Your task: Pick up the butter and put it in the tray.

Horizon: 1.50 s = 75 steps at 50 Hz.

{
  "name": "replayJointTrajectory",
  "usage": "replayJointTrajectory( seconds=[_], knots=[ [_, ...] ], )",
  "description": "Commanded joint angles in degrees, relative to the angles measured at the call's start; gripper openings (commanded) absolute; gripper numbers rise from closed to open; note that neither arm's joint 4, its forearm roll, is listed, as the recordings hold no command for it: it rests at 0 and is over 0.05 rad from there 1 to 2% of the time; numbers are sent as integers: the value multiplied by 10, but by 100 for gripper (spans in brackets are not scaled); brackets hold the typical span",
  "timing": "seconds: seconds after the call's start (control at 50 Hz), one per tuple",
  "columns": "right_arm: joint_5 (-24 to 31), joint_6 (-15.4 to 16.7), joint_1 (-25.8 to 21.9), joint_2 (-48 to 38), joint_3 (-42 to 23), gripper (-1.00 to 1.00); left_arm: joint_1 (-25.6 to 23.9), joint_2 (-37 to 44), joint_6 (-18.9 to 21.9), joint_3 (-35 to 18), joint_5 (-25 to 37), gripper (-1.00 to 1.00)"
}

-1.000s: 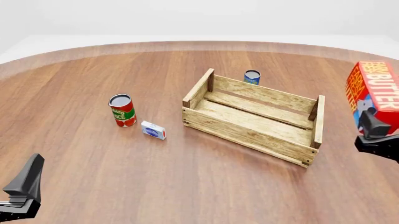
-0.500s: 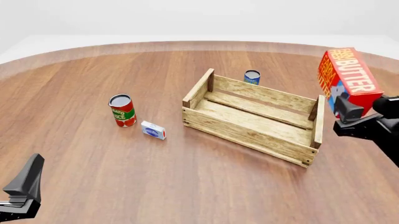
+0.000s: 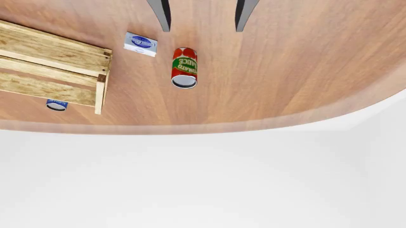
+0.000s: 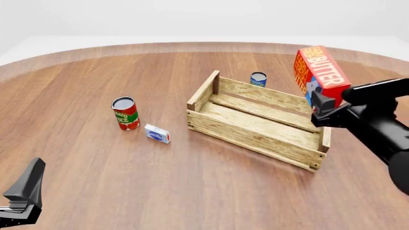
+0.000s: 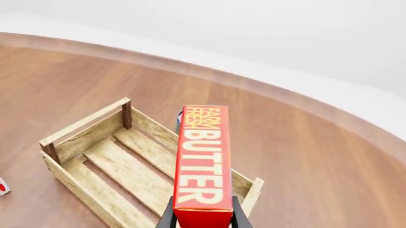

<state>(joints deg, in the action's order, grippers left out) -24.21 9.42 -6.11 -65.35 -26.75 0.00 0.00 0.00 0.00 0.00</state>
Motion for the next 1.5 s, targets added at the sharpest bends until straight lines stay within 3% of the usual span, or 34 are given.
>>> replayJointTrajectory(
  seconds=[0.02,0.6,1.5],
  knots=[
    [-27,-3,-25,-56,-37,-100,0,0,0,0,0,100],
    [-56,2,-68,-159,-84,-100,0,0,0,0,0,100],
    [-87,-22,-98,-305,-164,-100,0,0,0,0,0,100]
  ],
)
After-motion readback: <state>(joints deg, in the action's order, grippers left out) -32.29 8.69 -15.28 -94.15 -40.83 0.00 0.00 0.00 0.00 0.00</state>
